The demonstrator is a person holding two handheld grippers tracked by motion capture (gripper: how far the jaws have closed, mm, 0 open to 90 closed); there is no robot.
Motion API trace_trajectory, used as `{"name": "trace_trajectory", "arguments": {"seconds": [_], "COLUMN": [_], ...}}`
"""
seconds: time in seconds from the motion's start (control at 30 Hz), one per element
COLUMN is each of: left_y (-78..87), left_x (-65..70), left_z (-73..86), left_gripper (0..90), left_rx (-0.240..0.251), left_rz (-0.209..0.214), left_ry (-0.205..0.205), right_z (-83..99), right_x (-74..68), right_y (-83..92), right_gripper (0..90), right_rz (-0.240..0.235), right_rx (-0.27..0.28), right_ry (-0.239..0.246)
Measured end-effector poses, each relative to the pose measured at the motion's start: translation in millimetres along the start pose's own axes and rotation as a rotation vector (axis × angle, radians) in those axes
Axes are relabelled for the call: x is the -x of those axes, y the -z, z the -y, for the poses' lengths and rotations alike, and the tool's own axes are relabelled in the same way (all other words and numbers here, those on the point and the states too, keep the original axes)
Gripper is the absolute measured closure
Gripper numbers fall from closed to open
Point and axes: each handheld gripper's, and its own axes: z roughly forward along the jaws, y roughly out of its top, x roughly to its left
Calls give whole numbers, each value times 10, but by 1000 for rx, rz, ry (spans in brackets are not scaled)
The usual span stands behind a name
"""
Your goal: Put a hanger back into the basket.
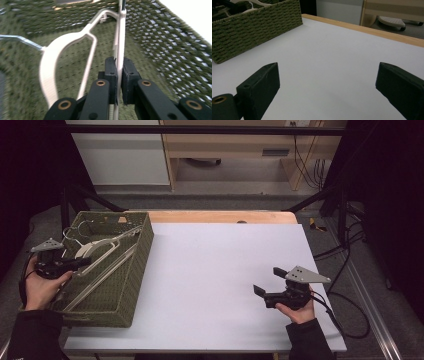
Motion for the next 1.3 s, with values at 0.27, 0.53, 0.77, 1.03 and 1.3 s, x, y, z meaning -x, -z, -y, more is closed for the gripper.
{"name": "trace_trajectory", "arguments": {"seconds": [0.27,0.53,0.77,1.03,1.3], "left_y": [0,12,162,370,427], "left_x": [-75,-128,-29,452,1013], "left_z": [59,123,95,-5,-76], "left_gripper": [607,409,272,171,142], "left_rx": [-6,-5,61,211,310], "left_rz": [-119,-149,-124,-3,136], "left_ry": [37,96,112,15,-64], "right_z": [1,4,1,-12,-36], "right_x": [3,-1,1,4,24], "right_y": [-5,-11,-6,40,116], "right_gripper": [58,58,57,50,41], "right_rz": [1,-1,-1,6,17], "right_rx": [0,-4,1,17,44], "right_ry": [3,3,4,-5,-7]}}
